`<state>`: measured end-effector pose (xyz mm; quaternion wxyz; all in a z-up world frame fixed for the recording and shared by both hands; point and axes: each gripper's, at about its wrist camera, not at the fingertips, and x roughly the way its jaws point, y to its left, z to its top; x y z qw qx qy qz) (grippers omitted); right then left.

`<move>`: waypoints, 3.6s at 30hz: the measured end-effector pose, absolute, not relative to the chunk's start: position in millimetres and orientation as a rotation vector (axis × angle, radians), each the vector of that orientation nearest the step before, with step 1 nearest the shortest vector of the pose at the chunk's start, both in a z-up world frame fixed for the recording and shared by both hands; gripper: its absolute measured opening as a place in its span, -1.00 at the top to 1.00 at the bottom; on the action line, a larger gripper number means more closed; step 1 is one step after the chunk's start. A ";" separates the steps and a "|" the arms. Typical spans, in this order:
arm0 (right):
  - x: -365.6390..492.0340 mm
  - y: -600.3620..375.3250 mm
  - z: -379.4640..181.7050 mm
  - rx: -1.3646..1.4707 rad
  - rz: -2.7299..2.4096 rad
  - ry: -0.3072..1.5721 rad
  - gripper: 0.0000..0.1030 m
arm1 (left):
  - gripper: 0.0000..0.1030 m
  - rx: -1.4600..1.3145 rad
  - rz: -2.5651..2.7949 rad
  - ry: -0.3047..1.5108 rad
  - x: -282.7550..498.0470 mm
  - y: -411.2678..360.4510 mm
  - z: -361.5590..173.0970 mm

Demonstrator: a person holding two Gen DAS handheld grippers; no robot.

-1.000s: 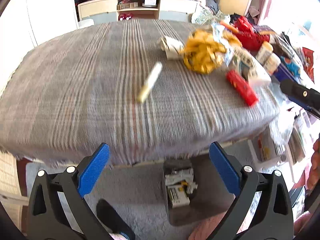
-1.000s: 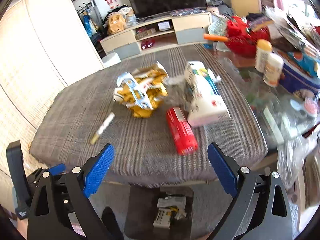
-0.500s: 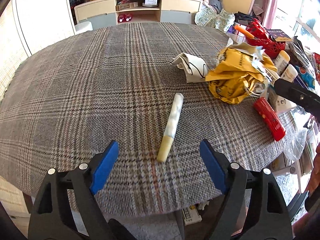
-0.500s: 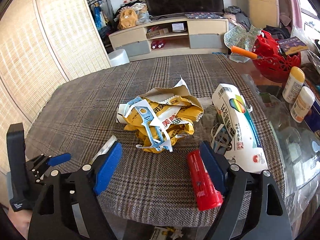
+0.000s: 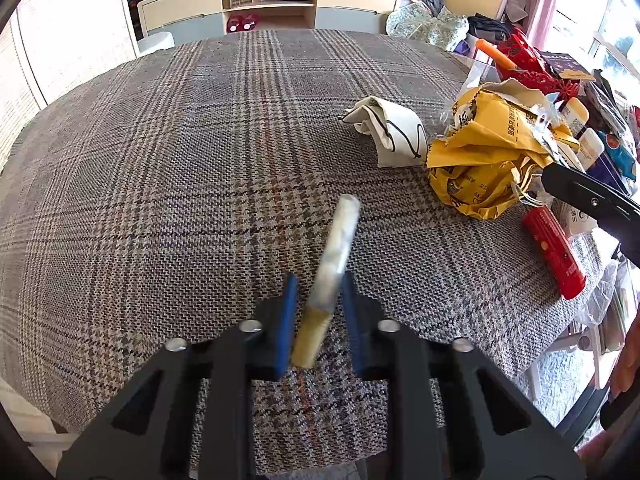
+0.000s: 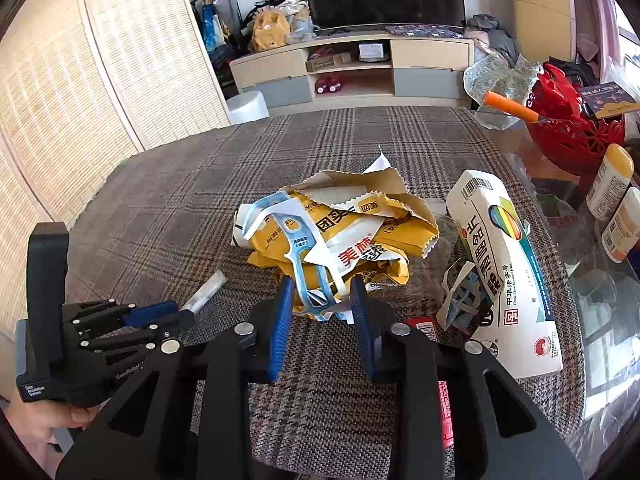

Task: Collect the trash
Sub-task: 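Grasp the cream stick with the left gripper while the right grasps the blue-white plastic clip, then carry both items over the bin and open the left gripper, then hold the clip over the bin, then open the right gripper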

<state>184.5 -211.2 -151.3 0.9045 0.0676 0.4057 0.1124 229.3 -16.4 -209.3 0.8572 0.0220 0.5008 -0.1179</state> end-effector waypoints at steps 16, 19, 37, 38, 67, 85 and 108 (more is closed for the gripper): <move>132.2 -215.3 -136.1 0.139 0.257 0.837 0.53 | 0.78 0.060 -0.273 1.015 180.4 -20.7 -182.7; 111.2 -218.6 -133.9 0.152 0.257 0.836 0.53 | 0.78 0.061 -0.284 1.002 160.3 -25.1 -173.7; 1.2 -253.2 -206.4 0.252 0.193 0.995 0.53 | 0.78 0.023 -0.366 1.058 23.6 -72.6 -226.1; -1.0 -253.6 -214.1 0.258 0.188 1.010 0.53 | 0.78 0.010 -0.377 1.076 19.5 -74.3 -236.4; 7.0 -234.5 -314.0 0.331 0.118 1.210 0.04 | 0.32 -0.024 -0.373 1.274 16.9 -83.1 -350.1; 3.3 -256.1 -299.0 0.318 0.070 1.187 -0.73 | -0.55 0.000 -0.296 1.221 17.3 -66.6 -336.9; 8.3 -252.3 -301.8 0.453 0.125 1.236 -0.93 | -0.68 0.008 -0.329 1.128 12.3 -80.7 -302.2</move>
